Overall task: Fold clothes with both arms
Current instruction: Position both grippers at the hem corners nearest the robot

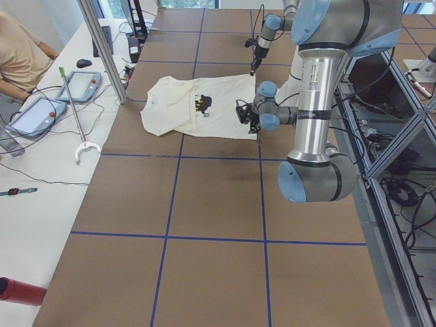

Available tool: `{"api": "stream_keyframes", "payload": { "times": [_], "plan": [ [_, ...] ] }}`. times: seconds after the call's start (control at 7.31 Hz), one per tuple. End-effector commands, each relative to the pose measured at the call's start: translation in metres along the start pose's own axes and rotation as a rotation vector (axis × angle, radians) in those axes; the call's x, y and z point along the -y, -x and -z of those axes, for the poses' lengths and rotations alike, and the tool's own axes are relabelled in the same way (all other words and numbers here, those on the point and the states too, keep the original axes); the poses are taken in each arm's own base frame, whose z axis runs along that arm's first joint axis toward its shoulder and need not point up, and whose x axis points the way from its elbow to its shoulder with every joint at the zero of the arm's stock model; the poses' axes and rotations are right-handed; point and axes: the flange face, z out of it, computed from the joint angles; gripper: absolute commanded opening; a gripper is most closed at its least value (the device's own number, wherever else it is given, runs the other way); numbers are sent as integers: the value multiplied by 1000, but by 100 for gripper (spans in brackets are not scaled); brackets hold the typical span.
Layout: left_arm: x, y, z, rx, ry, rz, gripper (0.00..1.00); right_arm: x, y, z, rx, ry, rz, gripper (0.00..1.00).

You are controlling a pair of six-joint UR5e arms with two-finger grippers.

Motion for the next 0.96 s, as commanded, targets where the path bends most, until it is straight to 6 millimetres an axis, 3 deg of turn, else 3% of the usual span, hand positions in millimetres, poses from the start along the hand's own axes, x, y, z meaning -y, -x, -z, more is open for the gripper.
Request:
{"api": "stream_keyframes", "payload": {
  "times": [0.0, 0.55, 0.68, 0.82],
  "plan": [
    [-14, 14, -6, 48, 10, 9, 64, 0, -1, -1, -3, -1, 1, 0],
    [-10, 32, -3, 98, -3, 11, 63, -1, -1, -2, -4, -2, 1, 0],
    [-11, 31, -2, 100, -2, 12, 56, -1, -2, -3, -5, -3, 1, 0],
    [-13, 32, -3, 101, 0, 36, 31, -1, -1, -2, -4, -2, 1, 0]
  ]
}}
